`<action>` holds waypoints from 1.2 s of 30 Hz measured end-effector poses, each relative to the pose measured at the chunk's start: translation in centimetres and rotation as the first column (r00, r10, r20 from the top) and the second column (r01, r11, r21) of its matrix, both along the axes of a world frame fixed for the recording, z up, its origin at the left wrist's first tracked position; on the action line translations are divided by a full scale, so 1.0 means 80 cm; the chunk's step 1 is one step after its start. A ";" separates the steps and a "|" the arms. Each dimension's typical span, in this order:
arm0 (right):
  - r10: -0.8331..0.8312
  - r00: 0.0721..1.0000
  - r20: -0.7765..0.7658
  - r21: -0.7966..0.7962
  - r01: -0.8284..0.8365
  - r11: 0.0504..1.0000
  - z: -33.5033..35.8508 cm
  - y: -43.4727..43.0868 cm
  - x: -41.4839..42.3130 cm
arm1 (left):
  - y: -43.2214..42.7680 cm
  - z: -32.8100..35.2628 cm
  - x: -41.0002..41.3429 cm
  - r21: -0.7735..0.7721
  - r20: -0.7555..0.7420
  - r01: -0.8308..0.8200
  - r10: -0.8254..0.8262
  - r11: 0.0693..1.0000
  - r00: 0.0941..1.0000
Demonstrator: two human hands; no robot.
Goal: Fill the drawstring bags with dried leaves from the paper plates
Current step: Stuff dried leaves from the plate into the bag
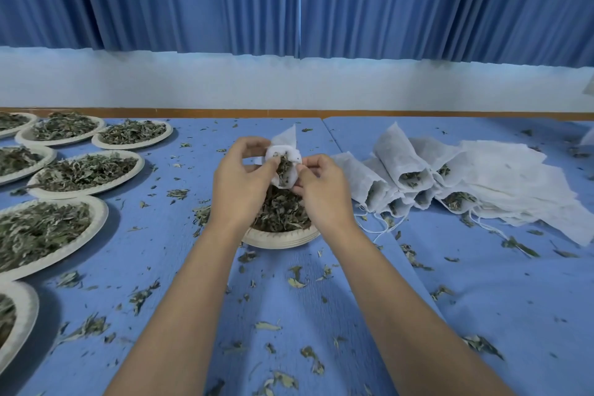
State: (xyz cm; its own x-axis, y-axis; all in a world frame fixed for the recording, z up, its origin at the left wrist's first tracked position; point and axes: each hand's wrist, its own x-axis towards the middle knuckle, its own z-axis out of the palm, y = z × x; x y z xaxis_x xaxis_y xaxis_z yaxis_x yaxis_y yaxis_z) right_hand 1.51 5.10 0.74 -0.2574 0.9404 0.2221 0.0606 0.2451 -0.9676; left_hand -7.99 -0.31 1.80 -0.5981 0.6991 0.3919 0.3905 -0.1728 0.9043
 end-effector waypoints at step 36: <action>-0.163 0.950 0.266 0.365 0.057 0.929 0.002 -0.010 0.002 | -0.004 -0.007 0.020 0.009 -0.343 -0.286 0.272 0.958 0.899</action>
State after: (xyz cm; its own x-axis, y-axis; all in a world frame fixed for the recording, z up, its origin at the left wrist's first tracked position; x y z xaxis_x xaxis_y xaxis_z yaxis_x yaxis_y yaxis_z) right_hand 1.68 4.28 0.93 -0.2587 0.8422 0.4731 0.3690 0.5388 -0.7573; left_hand -6.38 -0.60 1.20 -0.6081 0.5425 0.5796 0.7001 0.0221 0.7137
